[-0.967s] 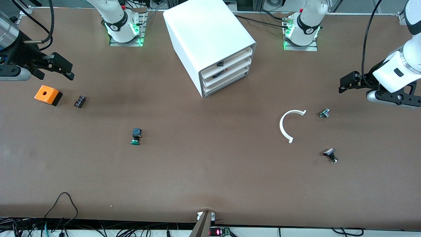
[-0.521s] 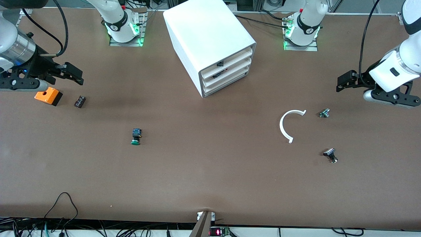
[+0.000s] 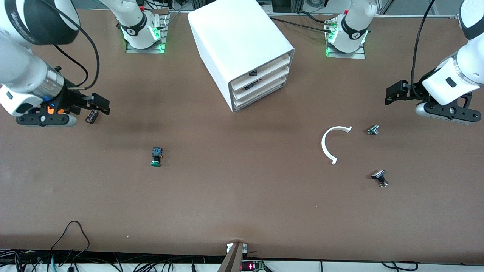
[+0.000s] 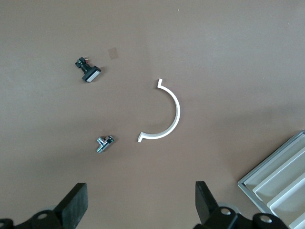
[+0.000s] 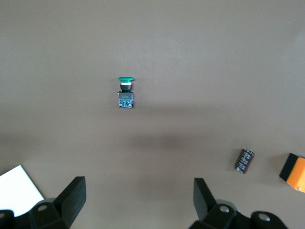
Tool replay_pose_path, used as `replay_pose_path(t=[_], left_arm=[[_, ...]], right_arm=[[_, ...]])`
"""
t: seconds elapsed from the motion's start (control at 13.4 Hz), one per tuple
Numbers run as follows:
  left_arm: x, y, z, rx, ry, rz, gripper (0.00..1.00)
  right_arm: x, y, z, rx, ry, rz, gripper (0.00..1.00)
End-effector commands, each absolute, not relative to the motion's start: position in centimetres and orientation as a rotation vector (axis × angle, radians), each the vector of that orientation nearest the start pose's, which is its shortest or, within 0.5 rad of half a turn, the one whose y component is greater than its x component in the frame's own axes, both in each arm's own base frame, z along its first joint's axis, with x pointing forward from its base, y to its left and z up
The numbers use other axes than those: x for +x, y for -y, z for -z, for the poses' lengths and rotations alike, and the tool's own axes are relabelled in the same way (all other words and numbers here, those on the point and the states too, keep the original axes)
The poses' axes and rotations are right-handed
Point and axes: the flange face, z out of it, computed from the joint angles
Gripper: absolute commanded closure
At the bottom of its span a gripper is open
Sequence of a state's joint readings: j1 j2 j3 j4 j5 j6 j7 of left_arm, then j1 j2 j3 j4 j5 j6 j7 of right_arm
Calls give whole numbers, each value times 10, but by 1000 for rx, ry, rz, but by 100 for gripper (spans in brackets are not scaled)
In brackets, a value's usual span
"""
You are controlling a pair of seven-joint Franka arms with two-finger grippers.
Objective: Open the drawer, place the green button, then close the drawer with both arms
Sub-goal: 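Grasp the green button with the right gripper while the left gripper reaches the drawer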
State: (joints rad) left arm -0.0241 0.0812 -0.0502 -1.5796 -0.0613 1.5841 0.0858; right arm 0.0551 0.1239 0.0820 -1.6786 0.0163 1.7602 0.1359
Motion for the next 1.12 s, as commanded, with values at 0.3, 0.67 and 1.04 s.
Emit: replay_pose_path(t=[0.3, 0.67, 1.04], left_arm=[[567, 44, -578, -3209, -262, -200, 1], [564, 43, -582, -3207, -265, -230, 1], [554, 74, -545, -3326, -338, -600, 1]], right_arm=[[611, -97, -436, -3093, 50, -99, 0], [611, -110, -376, -3053, 89, -84, 0], [612, -124, -311, -3037, 112, -16, 0]])
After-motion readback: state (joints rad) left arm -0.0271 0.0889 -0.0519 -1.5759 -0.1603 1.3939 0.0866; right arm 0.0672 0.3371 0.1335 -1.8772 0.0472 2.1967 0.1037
